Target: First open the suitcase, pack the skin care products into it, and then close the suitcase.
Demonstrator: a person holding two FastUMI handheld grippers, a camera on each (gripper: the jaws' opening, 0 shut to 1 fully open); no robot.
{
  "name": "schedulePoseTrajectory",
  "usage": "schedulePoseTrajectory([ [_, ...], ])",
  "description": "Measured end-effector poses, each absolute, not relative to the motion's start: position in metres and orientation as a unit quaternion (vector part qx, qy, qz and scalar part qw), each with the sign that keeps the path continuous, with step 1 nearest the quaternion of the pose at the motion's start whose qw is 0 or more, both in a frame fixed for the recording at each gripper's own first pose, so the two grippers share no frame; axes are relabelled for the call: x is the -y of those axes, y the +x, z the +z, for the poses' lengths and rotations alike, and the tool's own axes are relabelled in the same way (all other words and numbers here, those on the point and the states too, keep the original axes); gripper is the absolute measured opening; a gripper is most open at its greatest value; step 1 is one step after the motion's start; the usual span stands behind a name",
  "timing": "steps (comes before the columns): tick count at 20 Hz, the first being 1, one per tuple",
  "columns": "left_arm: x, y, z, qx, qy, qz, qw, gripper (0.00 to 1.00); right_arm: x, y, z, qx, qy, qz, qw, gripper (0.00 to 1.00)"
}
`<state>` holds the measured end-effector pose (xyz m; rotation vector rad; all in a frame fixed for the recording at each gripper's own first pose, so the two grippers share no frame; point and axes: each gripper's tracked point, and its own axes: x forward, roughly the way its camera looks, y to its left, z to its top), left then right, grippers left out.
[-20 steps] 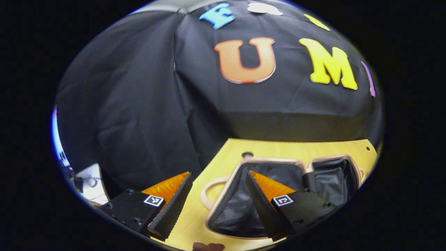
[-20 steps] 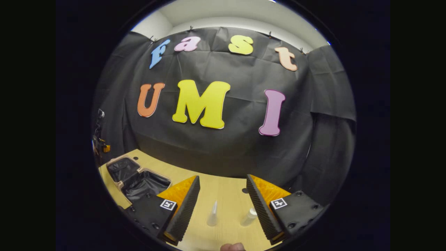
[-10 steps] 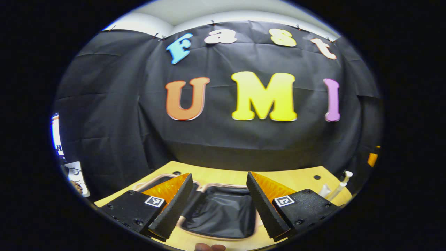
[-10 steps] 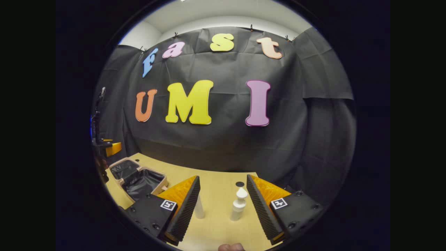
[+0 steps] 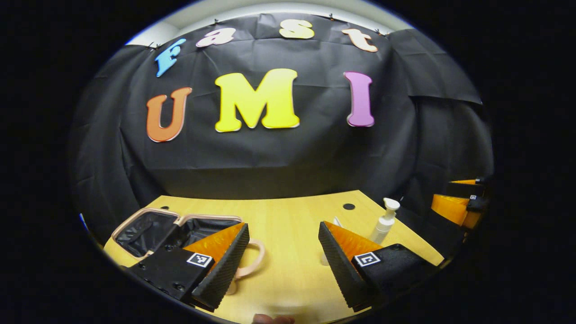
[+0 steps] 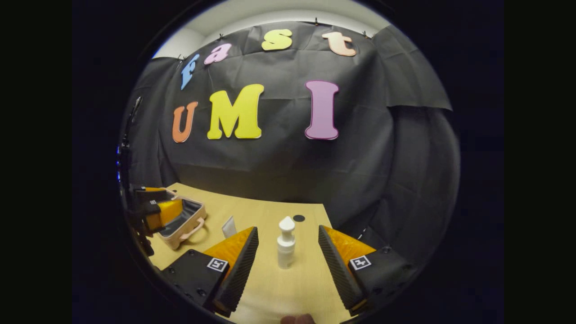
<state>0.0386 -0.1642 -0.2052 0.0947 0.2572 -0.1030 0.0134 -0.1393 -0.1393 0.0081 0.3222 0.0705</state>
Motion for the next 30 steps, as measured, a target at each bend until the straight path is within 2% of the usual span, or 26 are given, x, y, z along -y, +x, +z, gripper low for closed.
schedulePoseTrajectory([
  [7,0.231,0.059,-0.296,-0.167,0.060,-0.098,0.979,0.99,0.192,0.014,-0.186,-0.197,-0.017,0.013,0.980,0.80],
  [11,0.244,0.081,-0.344,-0.203,0.050,-0.099,0.973,0.99,0.208,0.012,-0.202,-0.217,-0.009,0.003,0.976,0.79],
  [17,0.249,0.110,-0.382,-0.226,0.061,-0.098,0.967,0.99,0.218,0.013,-0.217,-0.233,-0.007,0.006,0.972,0.79],
  [19,0.250,0.113,-0.391,-0.236,0.061,-0.099,0.965,0.92,0.217,0.016,-0.219,-0.235,-0.004,0.008,0.972,0.80],
  [21,0.250,0.114,-0.400,-0.253,0.053,-0.096,0.961,0.74,0.218,0.018,-0.219,-0.232,0.001,0.010,0.973,0.79],
  [24,0.250,0.120,-0.401,-0.253,0.059,-0.094,0.961,0.65,0.214,0.023,-0.226,-0.235,0.006,0.017,0.972,0.79],
  [25,0.249,0.120,-0.401,-0.255,0.063,-0.097,0.960,0.55,0.211,0.025,-0.230,-0.237,0.007,0.020,0.971,0.79],
  [26,0.249,0.120,-0.402,-0.258,0.064,-0.099,0.959,0.58,0.209,0.027,-0.233,-0.240,0.008,0.024,0.971,0.78],
  [27,0.249,0.120,-0.401,-0.261,0.064,-0.101,0.958,0.49,0.206,0.031,-0.237,-0.240,0.008,0.027,0.970,0.79],
  [30,0.247,0.111,-0.397,-0.271,0.056,-0.108,0.955,0.46,0.189,0.041,-0.254,-0.251,0.003,0.051,0.967,0.79],
])
